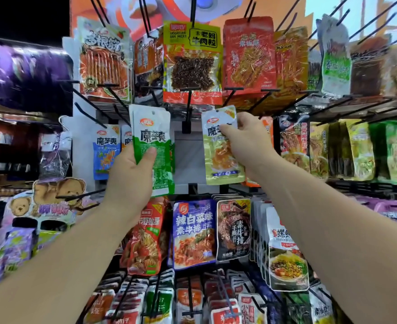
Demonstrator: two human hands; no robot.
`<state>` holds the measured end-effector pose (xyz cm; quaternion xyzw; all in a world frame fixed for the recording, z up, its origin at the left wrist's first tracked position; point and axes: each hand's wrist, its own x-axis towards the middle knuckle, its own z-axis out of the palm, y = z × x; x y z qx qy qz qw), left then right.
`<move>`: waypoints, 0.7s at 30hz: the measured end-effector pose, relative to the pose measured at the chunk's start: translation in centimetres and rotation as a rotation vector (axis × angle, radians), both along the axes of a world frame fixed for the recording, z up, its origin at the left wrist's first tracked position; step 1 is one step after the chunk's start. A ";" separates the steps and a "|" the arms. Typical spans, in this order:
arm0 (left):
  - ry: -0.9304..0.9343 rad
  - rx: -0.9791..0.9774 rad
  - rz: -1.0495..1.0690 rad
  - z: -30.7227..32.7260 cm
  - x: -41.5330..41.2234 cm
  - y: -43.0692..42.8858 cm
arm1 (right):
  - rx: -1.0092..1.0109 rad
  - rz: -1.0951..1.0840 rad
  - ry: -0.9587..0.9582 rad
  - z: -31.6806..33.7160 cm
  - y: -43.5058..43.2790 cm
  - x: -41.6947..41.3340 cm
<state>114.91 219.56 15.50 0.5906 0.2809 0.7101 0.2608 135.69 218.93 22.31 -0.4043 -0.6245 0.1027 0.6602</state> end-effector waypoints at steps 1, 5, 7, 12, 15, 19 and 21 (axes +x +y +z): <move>-0.003 -0.005 0.006 0.0 -0.1 0.0 | 0.010 0.012 -0.012 0.2 0.2 -0.6; 0.019 -0.062 -0.016 0.4 -0.4 0.4 | 0.029 0.035 -0.044 1.2 0.9 -2.5; -0.042 -0.069 -0.008 0.4 -0.4 0.6 | 0.030 0.034 -0.061 1.6 1.4 -3.1; -0.055 -0.117 -0.002 0.2 -0.8 1.2 | -0.010 0.019 -0.043 2.1 2.1 -4.6; -0.075 -0.138 -0.002 0.3 -0.9 0.9 | -0.044 0.030 -0.011 1.9 2.1 -5.2; -0.040 -0.145 0.026 0.2 -0.9 0.8 | -0.031 0.037 0.054 1.0 2.4 -5.2; -0.028 -0.145 0.035 0.2 -0.9 0.8 | -0.015 0.021 0.088 0.8 2.4 -5.1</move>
